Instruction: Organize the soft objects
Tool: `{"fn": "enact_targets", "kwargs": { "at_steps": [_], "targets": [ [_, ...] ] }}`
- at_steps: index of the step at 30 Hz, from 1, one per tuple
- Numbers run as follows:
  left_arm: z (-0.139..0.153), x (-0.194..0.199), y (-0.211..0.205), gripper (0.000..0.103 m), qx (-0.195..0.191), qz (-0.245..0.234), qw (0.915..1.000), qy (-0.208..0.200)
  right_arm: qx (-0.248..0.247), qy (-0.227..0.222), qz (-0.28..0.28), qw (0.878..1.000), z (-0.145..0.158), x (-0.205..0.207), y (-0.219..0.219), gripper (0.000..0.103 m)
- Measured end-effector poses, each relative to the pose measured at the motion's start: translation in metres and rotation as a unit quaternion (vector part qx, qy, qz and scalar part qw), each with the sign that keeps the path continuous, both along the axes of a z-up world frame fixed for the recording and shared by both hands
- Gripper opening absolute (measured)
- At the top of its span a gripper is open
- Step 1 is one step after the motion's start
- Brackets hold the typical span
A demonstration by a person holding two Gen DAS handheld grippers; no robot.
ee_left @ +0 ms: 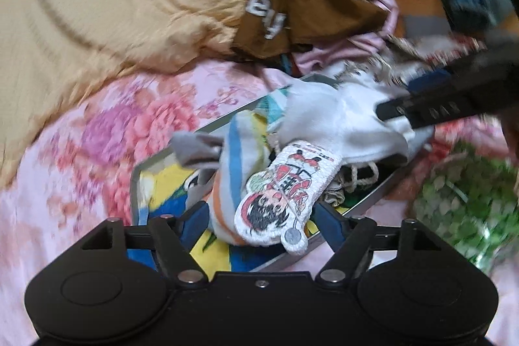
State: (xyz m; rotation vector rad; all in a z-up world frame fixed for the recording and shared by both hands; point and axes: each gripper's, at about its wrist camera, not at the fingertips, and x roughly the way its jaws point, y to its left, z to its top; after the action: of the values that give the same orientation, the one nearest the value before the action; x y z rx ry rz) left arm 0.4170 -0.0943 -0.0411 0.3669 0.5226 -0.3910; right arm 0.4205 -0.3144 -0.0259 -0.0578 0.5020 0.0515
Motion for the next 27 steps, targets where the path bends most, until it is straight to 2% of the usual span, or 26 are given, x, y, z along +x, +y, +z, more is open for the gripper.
{"fn": "enact_targets", "kwargs": {
  "at_steps": [6, 10, 14, 16, 21, 27],
  "targets": [
    [0.01, -0.03, 0.013, 0.084, -0.062, 0.066, 0.9959, -0.003, 0.01, -0.021, 0.003, 1.0, 0.008, -0.029, 0.001, 0.083],
    [0.018, -0.057, 0.016, 0.088, -0.091, 0.102, 0.9904, -0.019, 0.019, -0.035, 0.004, 0.999, 0.014, -0.054, 0.002, 0.089],
    [0.025, -0.089, 0.018, 0.098, -0.125, 0.128, 0.9829, -0.044, 0.025, -0.055, 0.005, 0.998, 0.023, -0.082, 0.003, 0.093],
    [0.028, -0.103, 0.019, 0.098, -0.139, 0.137, 0.9796, -0.05, 0.024, -0.065, 0.004, 0.998, 0.028, -0.096, 0.005, 0.095],
    [0.033, -0.135, 0.027, 0.101, -0.163, 0.158, 0.9724, -0.053, 0.029, -0.081, 0.007, 0.996, 0.037, -0.132, 0.008, 0.099],
    [0.036, -0.172, 0.034, 0.102, -0.175, 0.19, 0.9635, -0.071, 0.032, -0.076, 0.002, 0.997, 0.037, -0.168, 0.016, 0.102]
  ]
}}
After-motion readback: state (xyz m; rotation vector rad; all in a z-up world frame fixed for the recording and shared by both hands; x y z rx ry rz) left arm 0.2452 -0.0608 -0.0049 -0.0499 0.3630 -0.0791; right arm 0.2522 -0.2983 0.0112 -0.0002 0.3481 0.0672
